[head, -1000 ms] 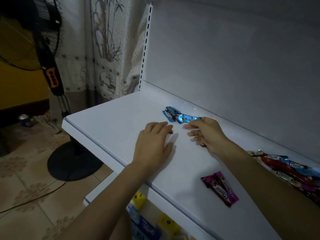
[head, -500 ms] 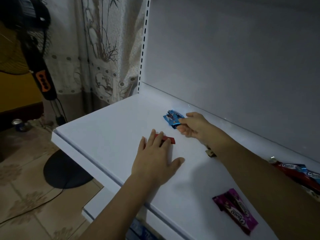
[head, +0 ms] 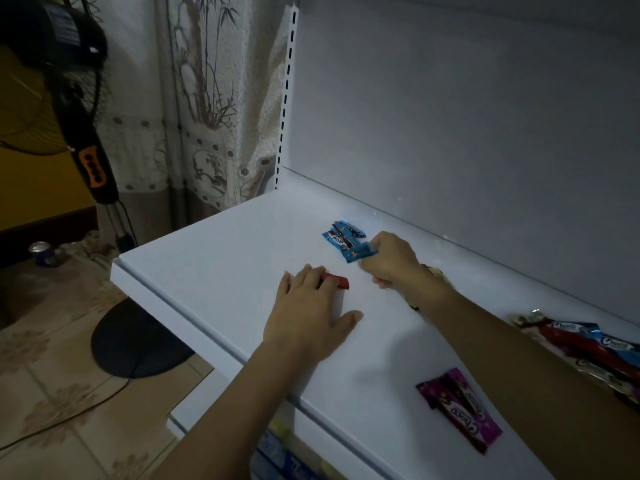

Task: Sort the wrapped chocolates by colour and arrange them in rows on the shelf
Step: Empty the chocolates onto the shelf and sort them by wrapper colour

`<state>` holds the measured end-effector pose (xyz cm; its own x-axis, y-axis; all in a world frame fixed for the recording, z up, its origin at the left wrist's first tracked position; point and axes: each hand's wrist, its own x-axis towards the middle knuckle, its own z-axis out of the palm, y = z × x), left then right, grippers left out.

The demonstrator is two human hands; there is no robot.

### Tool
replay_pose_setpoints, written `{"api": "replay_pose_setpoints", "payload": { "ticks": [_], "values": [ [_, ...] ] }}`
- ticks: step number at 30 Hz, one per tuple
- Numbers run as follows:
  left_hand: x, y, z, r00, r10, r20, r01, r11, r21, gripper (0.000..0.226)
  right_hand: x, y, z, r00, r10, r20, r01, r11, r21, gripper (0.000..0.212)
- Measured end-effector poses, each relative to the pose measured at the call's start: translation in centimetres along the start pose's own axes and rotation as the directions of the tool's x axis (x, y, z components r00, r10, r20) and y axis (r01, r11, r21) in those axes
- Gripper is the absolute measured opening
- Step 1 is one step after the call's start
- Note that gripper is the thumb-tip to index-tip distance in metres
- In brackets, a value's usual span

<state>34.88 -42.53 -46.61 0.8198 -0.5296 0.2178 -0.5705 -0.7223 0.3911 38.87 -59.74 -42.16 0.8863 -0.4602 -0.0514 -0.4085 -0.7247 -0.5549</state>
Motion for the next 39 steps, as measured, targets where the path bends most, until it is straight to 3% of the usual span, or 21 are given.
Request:
{"api": "replay_pose_setpoints", "payload": {
  "ticks": [3,9,13,18,23,27,31,34,39],
  "values": [
    [0.0,-0.2,0.2,0.999,0.011,-0.052,-0.013,0.999,-0.046,0.057,-0.3,0.2,0.0,0.999,-0.017,0.034,0.012,0.989,0.144,0.036],
    [-0.5,0.6,-0.3,0.993,0.015,-0.113,-0.023,0.997,-0.067,0.074,-4.6,1.1,-1.8,0.985,-0.169,-0.04,0.174,0.958,0.229,0.008],
    [-1.8,2.5,-0.7,0.96,0.177,-0.216,-0.208,0.969,-0.13,0.065,-9.9,3.8,-3.7,0.941,-0.327,-0.088,0.33,0.943,0.025,0.026],
    [-3.1,9.6,1.1,0.925,0.34,-0.171,-0.37,0.906,-0.204,0.069,-14.4,9.4,-6.4,0.92,-0.321,-0.225,0.326,0.945,-0.015,0.039],
    [-4.2,18.6,4.7,0.869,0.49,-0.069,-0.49,0.831,-0.263,0.073,-19.9,17.4,-10.2,0.894,-0.127,-0.431,0.148,0.989,0.016,0.023],
    [-5.1,25.1,8.0,0.807,0.59,0.004,-0.557,0.764,-0.325,0.082,-24.0,23.7,-12.5,0.799,0.036,-0.601,-0.049,0.999,-0.004,0.021],
    [-4.6,27.9,10.9,0.729,0.622,0.286,-0.611,0.779,-0.139,0.088,-25.6,28.6,-12.7,0.775,0.299,-0.558,-0.404,0.912,-0.073,0.053],
    [-3.2,28.3,11.5,0.749,0.575,0.329,-0.582,0.809,-0.086,0.094,-24.7,29.9,-12.9,0.805,0.376,-0.458,-0.471,0.875,-0.109,0.075],
    [0.8,29.1,11.8,0.868,0.441,0.23,-0.437,0.897,-0.071,0.101,-21.2,30.7,-15.1,0.84,0.358,-0.408,-0.421,0.904,-0.072,0.073]
  ]
}}
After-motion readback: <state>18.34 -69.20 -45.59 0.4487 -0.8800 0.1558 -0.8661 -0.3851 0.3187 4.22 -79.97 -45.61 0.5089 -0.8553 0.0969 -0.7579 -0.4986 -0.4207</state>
